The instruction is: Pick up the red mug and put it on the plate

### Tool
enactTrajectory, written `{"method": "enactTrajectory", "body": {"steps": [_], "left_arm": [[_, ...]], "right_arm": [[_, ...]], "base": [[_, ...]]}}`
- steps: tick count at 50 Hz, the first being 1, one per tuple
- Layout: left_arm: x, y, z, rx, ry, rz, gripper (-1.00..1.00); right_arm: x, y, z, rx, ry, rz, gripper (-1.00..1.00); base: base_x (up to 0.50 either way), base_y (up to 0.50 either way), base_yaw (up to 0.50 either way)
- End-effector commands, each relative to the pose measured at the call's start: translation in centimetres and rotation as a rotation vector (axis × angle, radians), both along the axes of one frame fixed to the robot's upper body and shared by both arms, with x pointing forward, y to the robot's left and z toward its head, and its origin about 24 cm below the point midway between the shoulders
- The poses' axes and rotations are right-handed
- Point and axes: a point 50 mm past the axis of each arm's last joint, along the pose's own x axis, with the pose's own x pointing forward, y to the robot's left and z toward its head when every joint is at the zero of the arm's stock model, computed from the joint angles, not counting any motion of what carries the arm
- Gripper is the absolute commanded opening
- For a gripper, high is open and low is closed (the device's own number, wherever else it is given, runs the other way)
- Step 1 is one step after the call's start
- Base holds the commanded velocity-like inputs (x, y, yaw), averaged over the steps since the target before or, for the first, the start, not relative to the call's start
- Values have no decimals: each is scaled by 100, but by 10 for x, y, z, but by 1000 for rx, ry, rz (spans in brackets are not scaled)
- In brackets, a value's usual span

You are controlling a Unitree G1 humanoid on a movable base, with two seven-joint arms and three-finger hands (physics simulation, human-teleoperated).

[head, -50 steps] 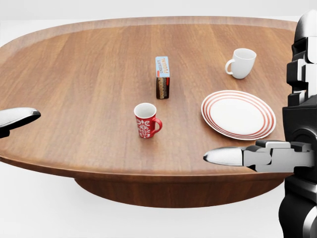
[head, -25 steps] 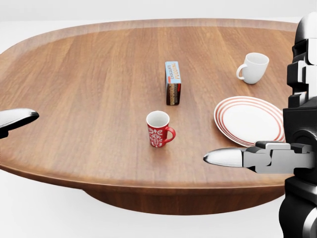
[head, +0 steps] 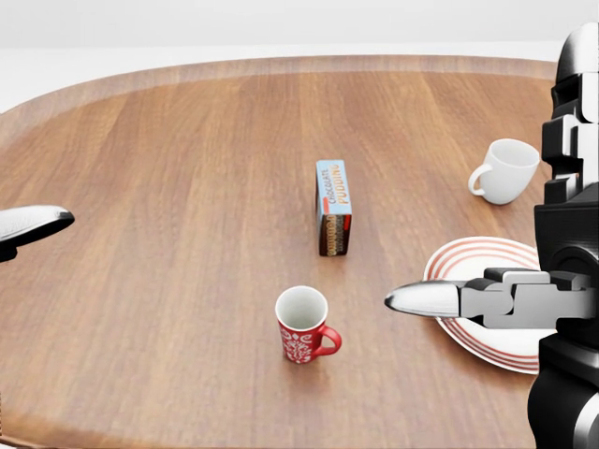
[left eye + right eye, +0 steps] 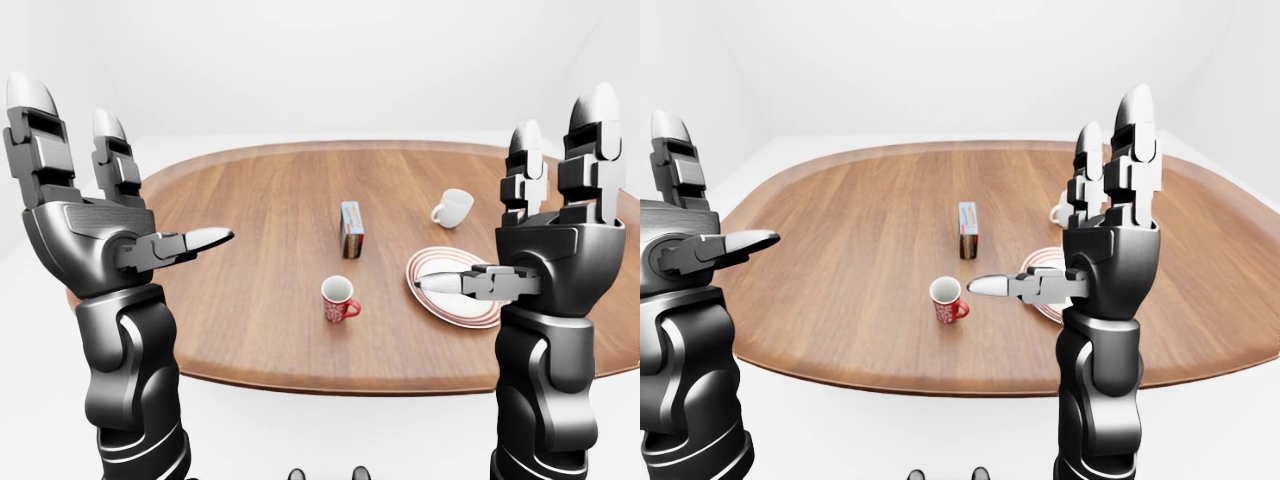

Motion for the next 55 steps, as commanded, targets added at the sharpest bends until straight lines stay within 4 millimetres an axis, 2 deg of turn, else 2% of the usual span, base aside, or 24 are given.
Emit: {"method": "enactTrajectory", "body": {"steps": [1,29,41,42,47,55], "left_arm": [[1,0,-1,0,5,-1,95],[0,3,0,-5,3,6,95],[0,4,0,-5,4,11,95],[0,2,1,-4,1,6,95],[0,2,0,-3,2,7,96],[1,2,0,-3,3,8,95]], "right_arm": [[0,0,-1,-3,4,2,100],[1,0,-1,-5,8,-17,100],[-1,5,-10,-12,49,-11,100],[-6,48,-36,-172,162,127,100],[-5,59,-43,-260,190,148,100],[-6,65,-46,-316,202,162,100]], "base": [[50,0,0],[50,0,0],[0,0,0],[0,0,0],[0,0,0],[0,0,0]]}}
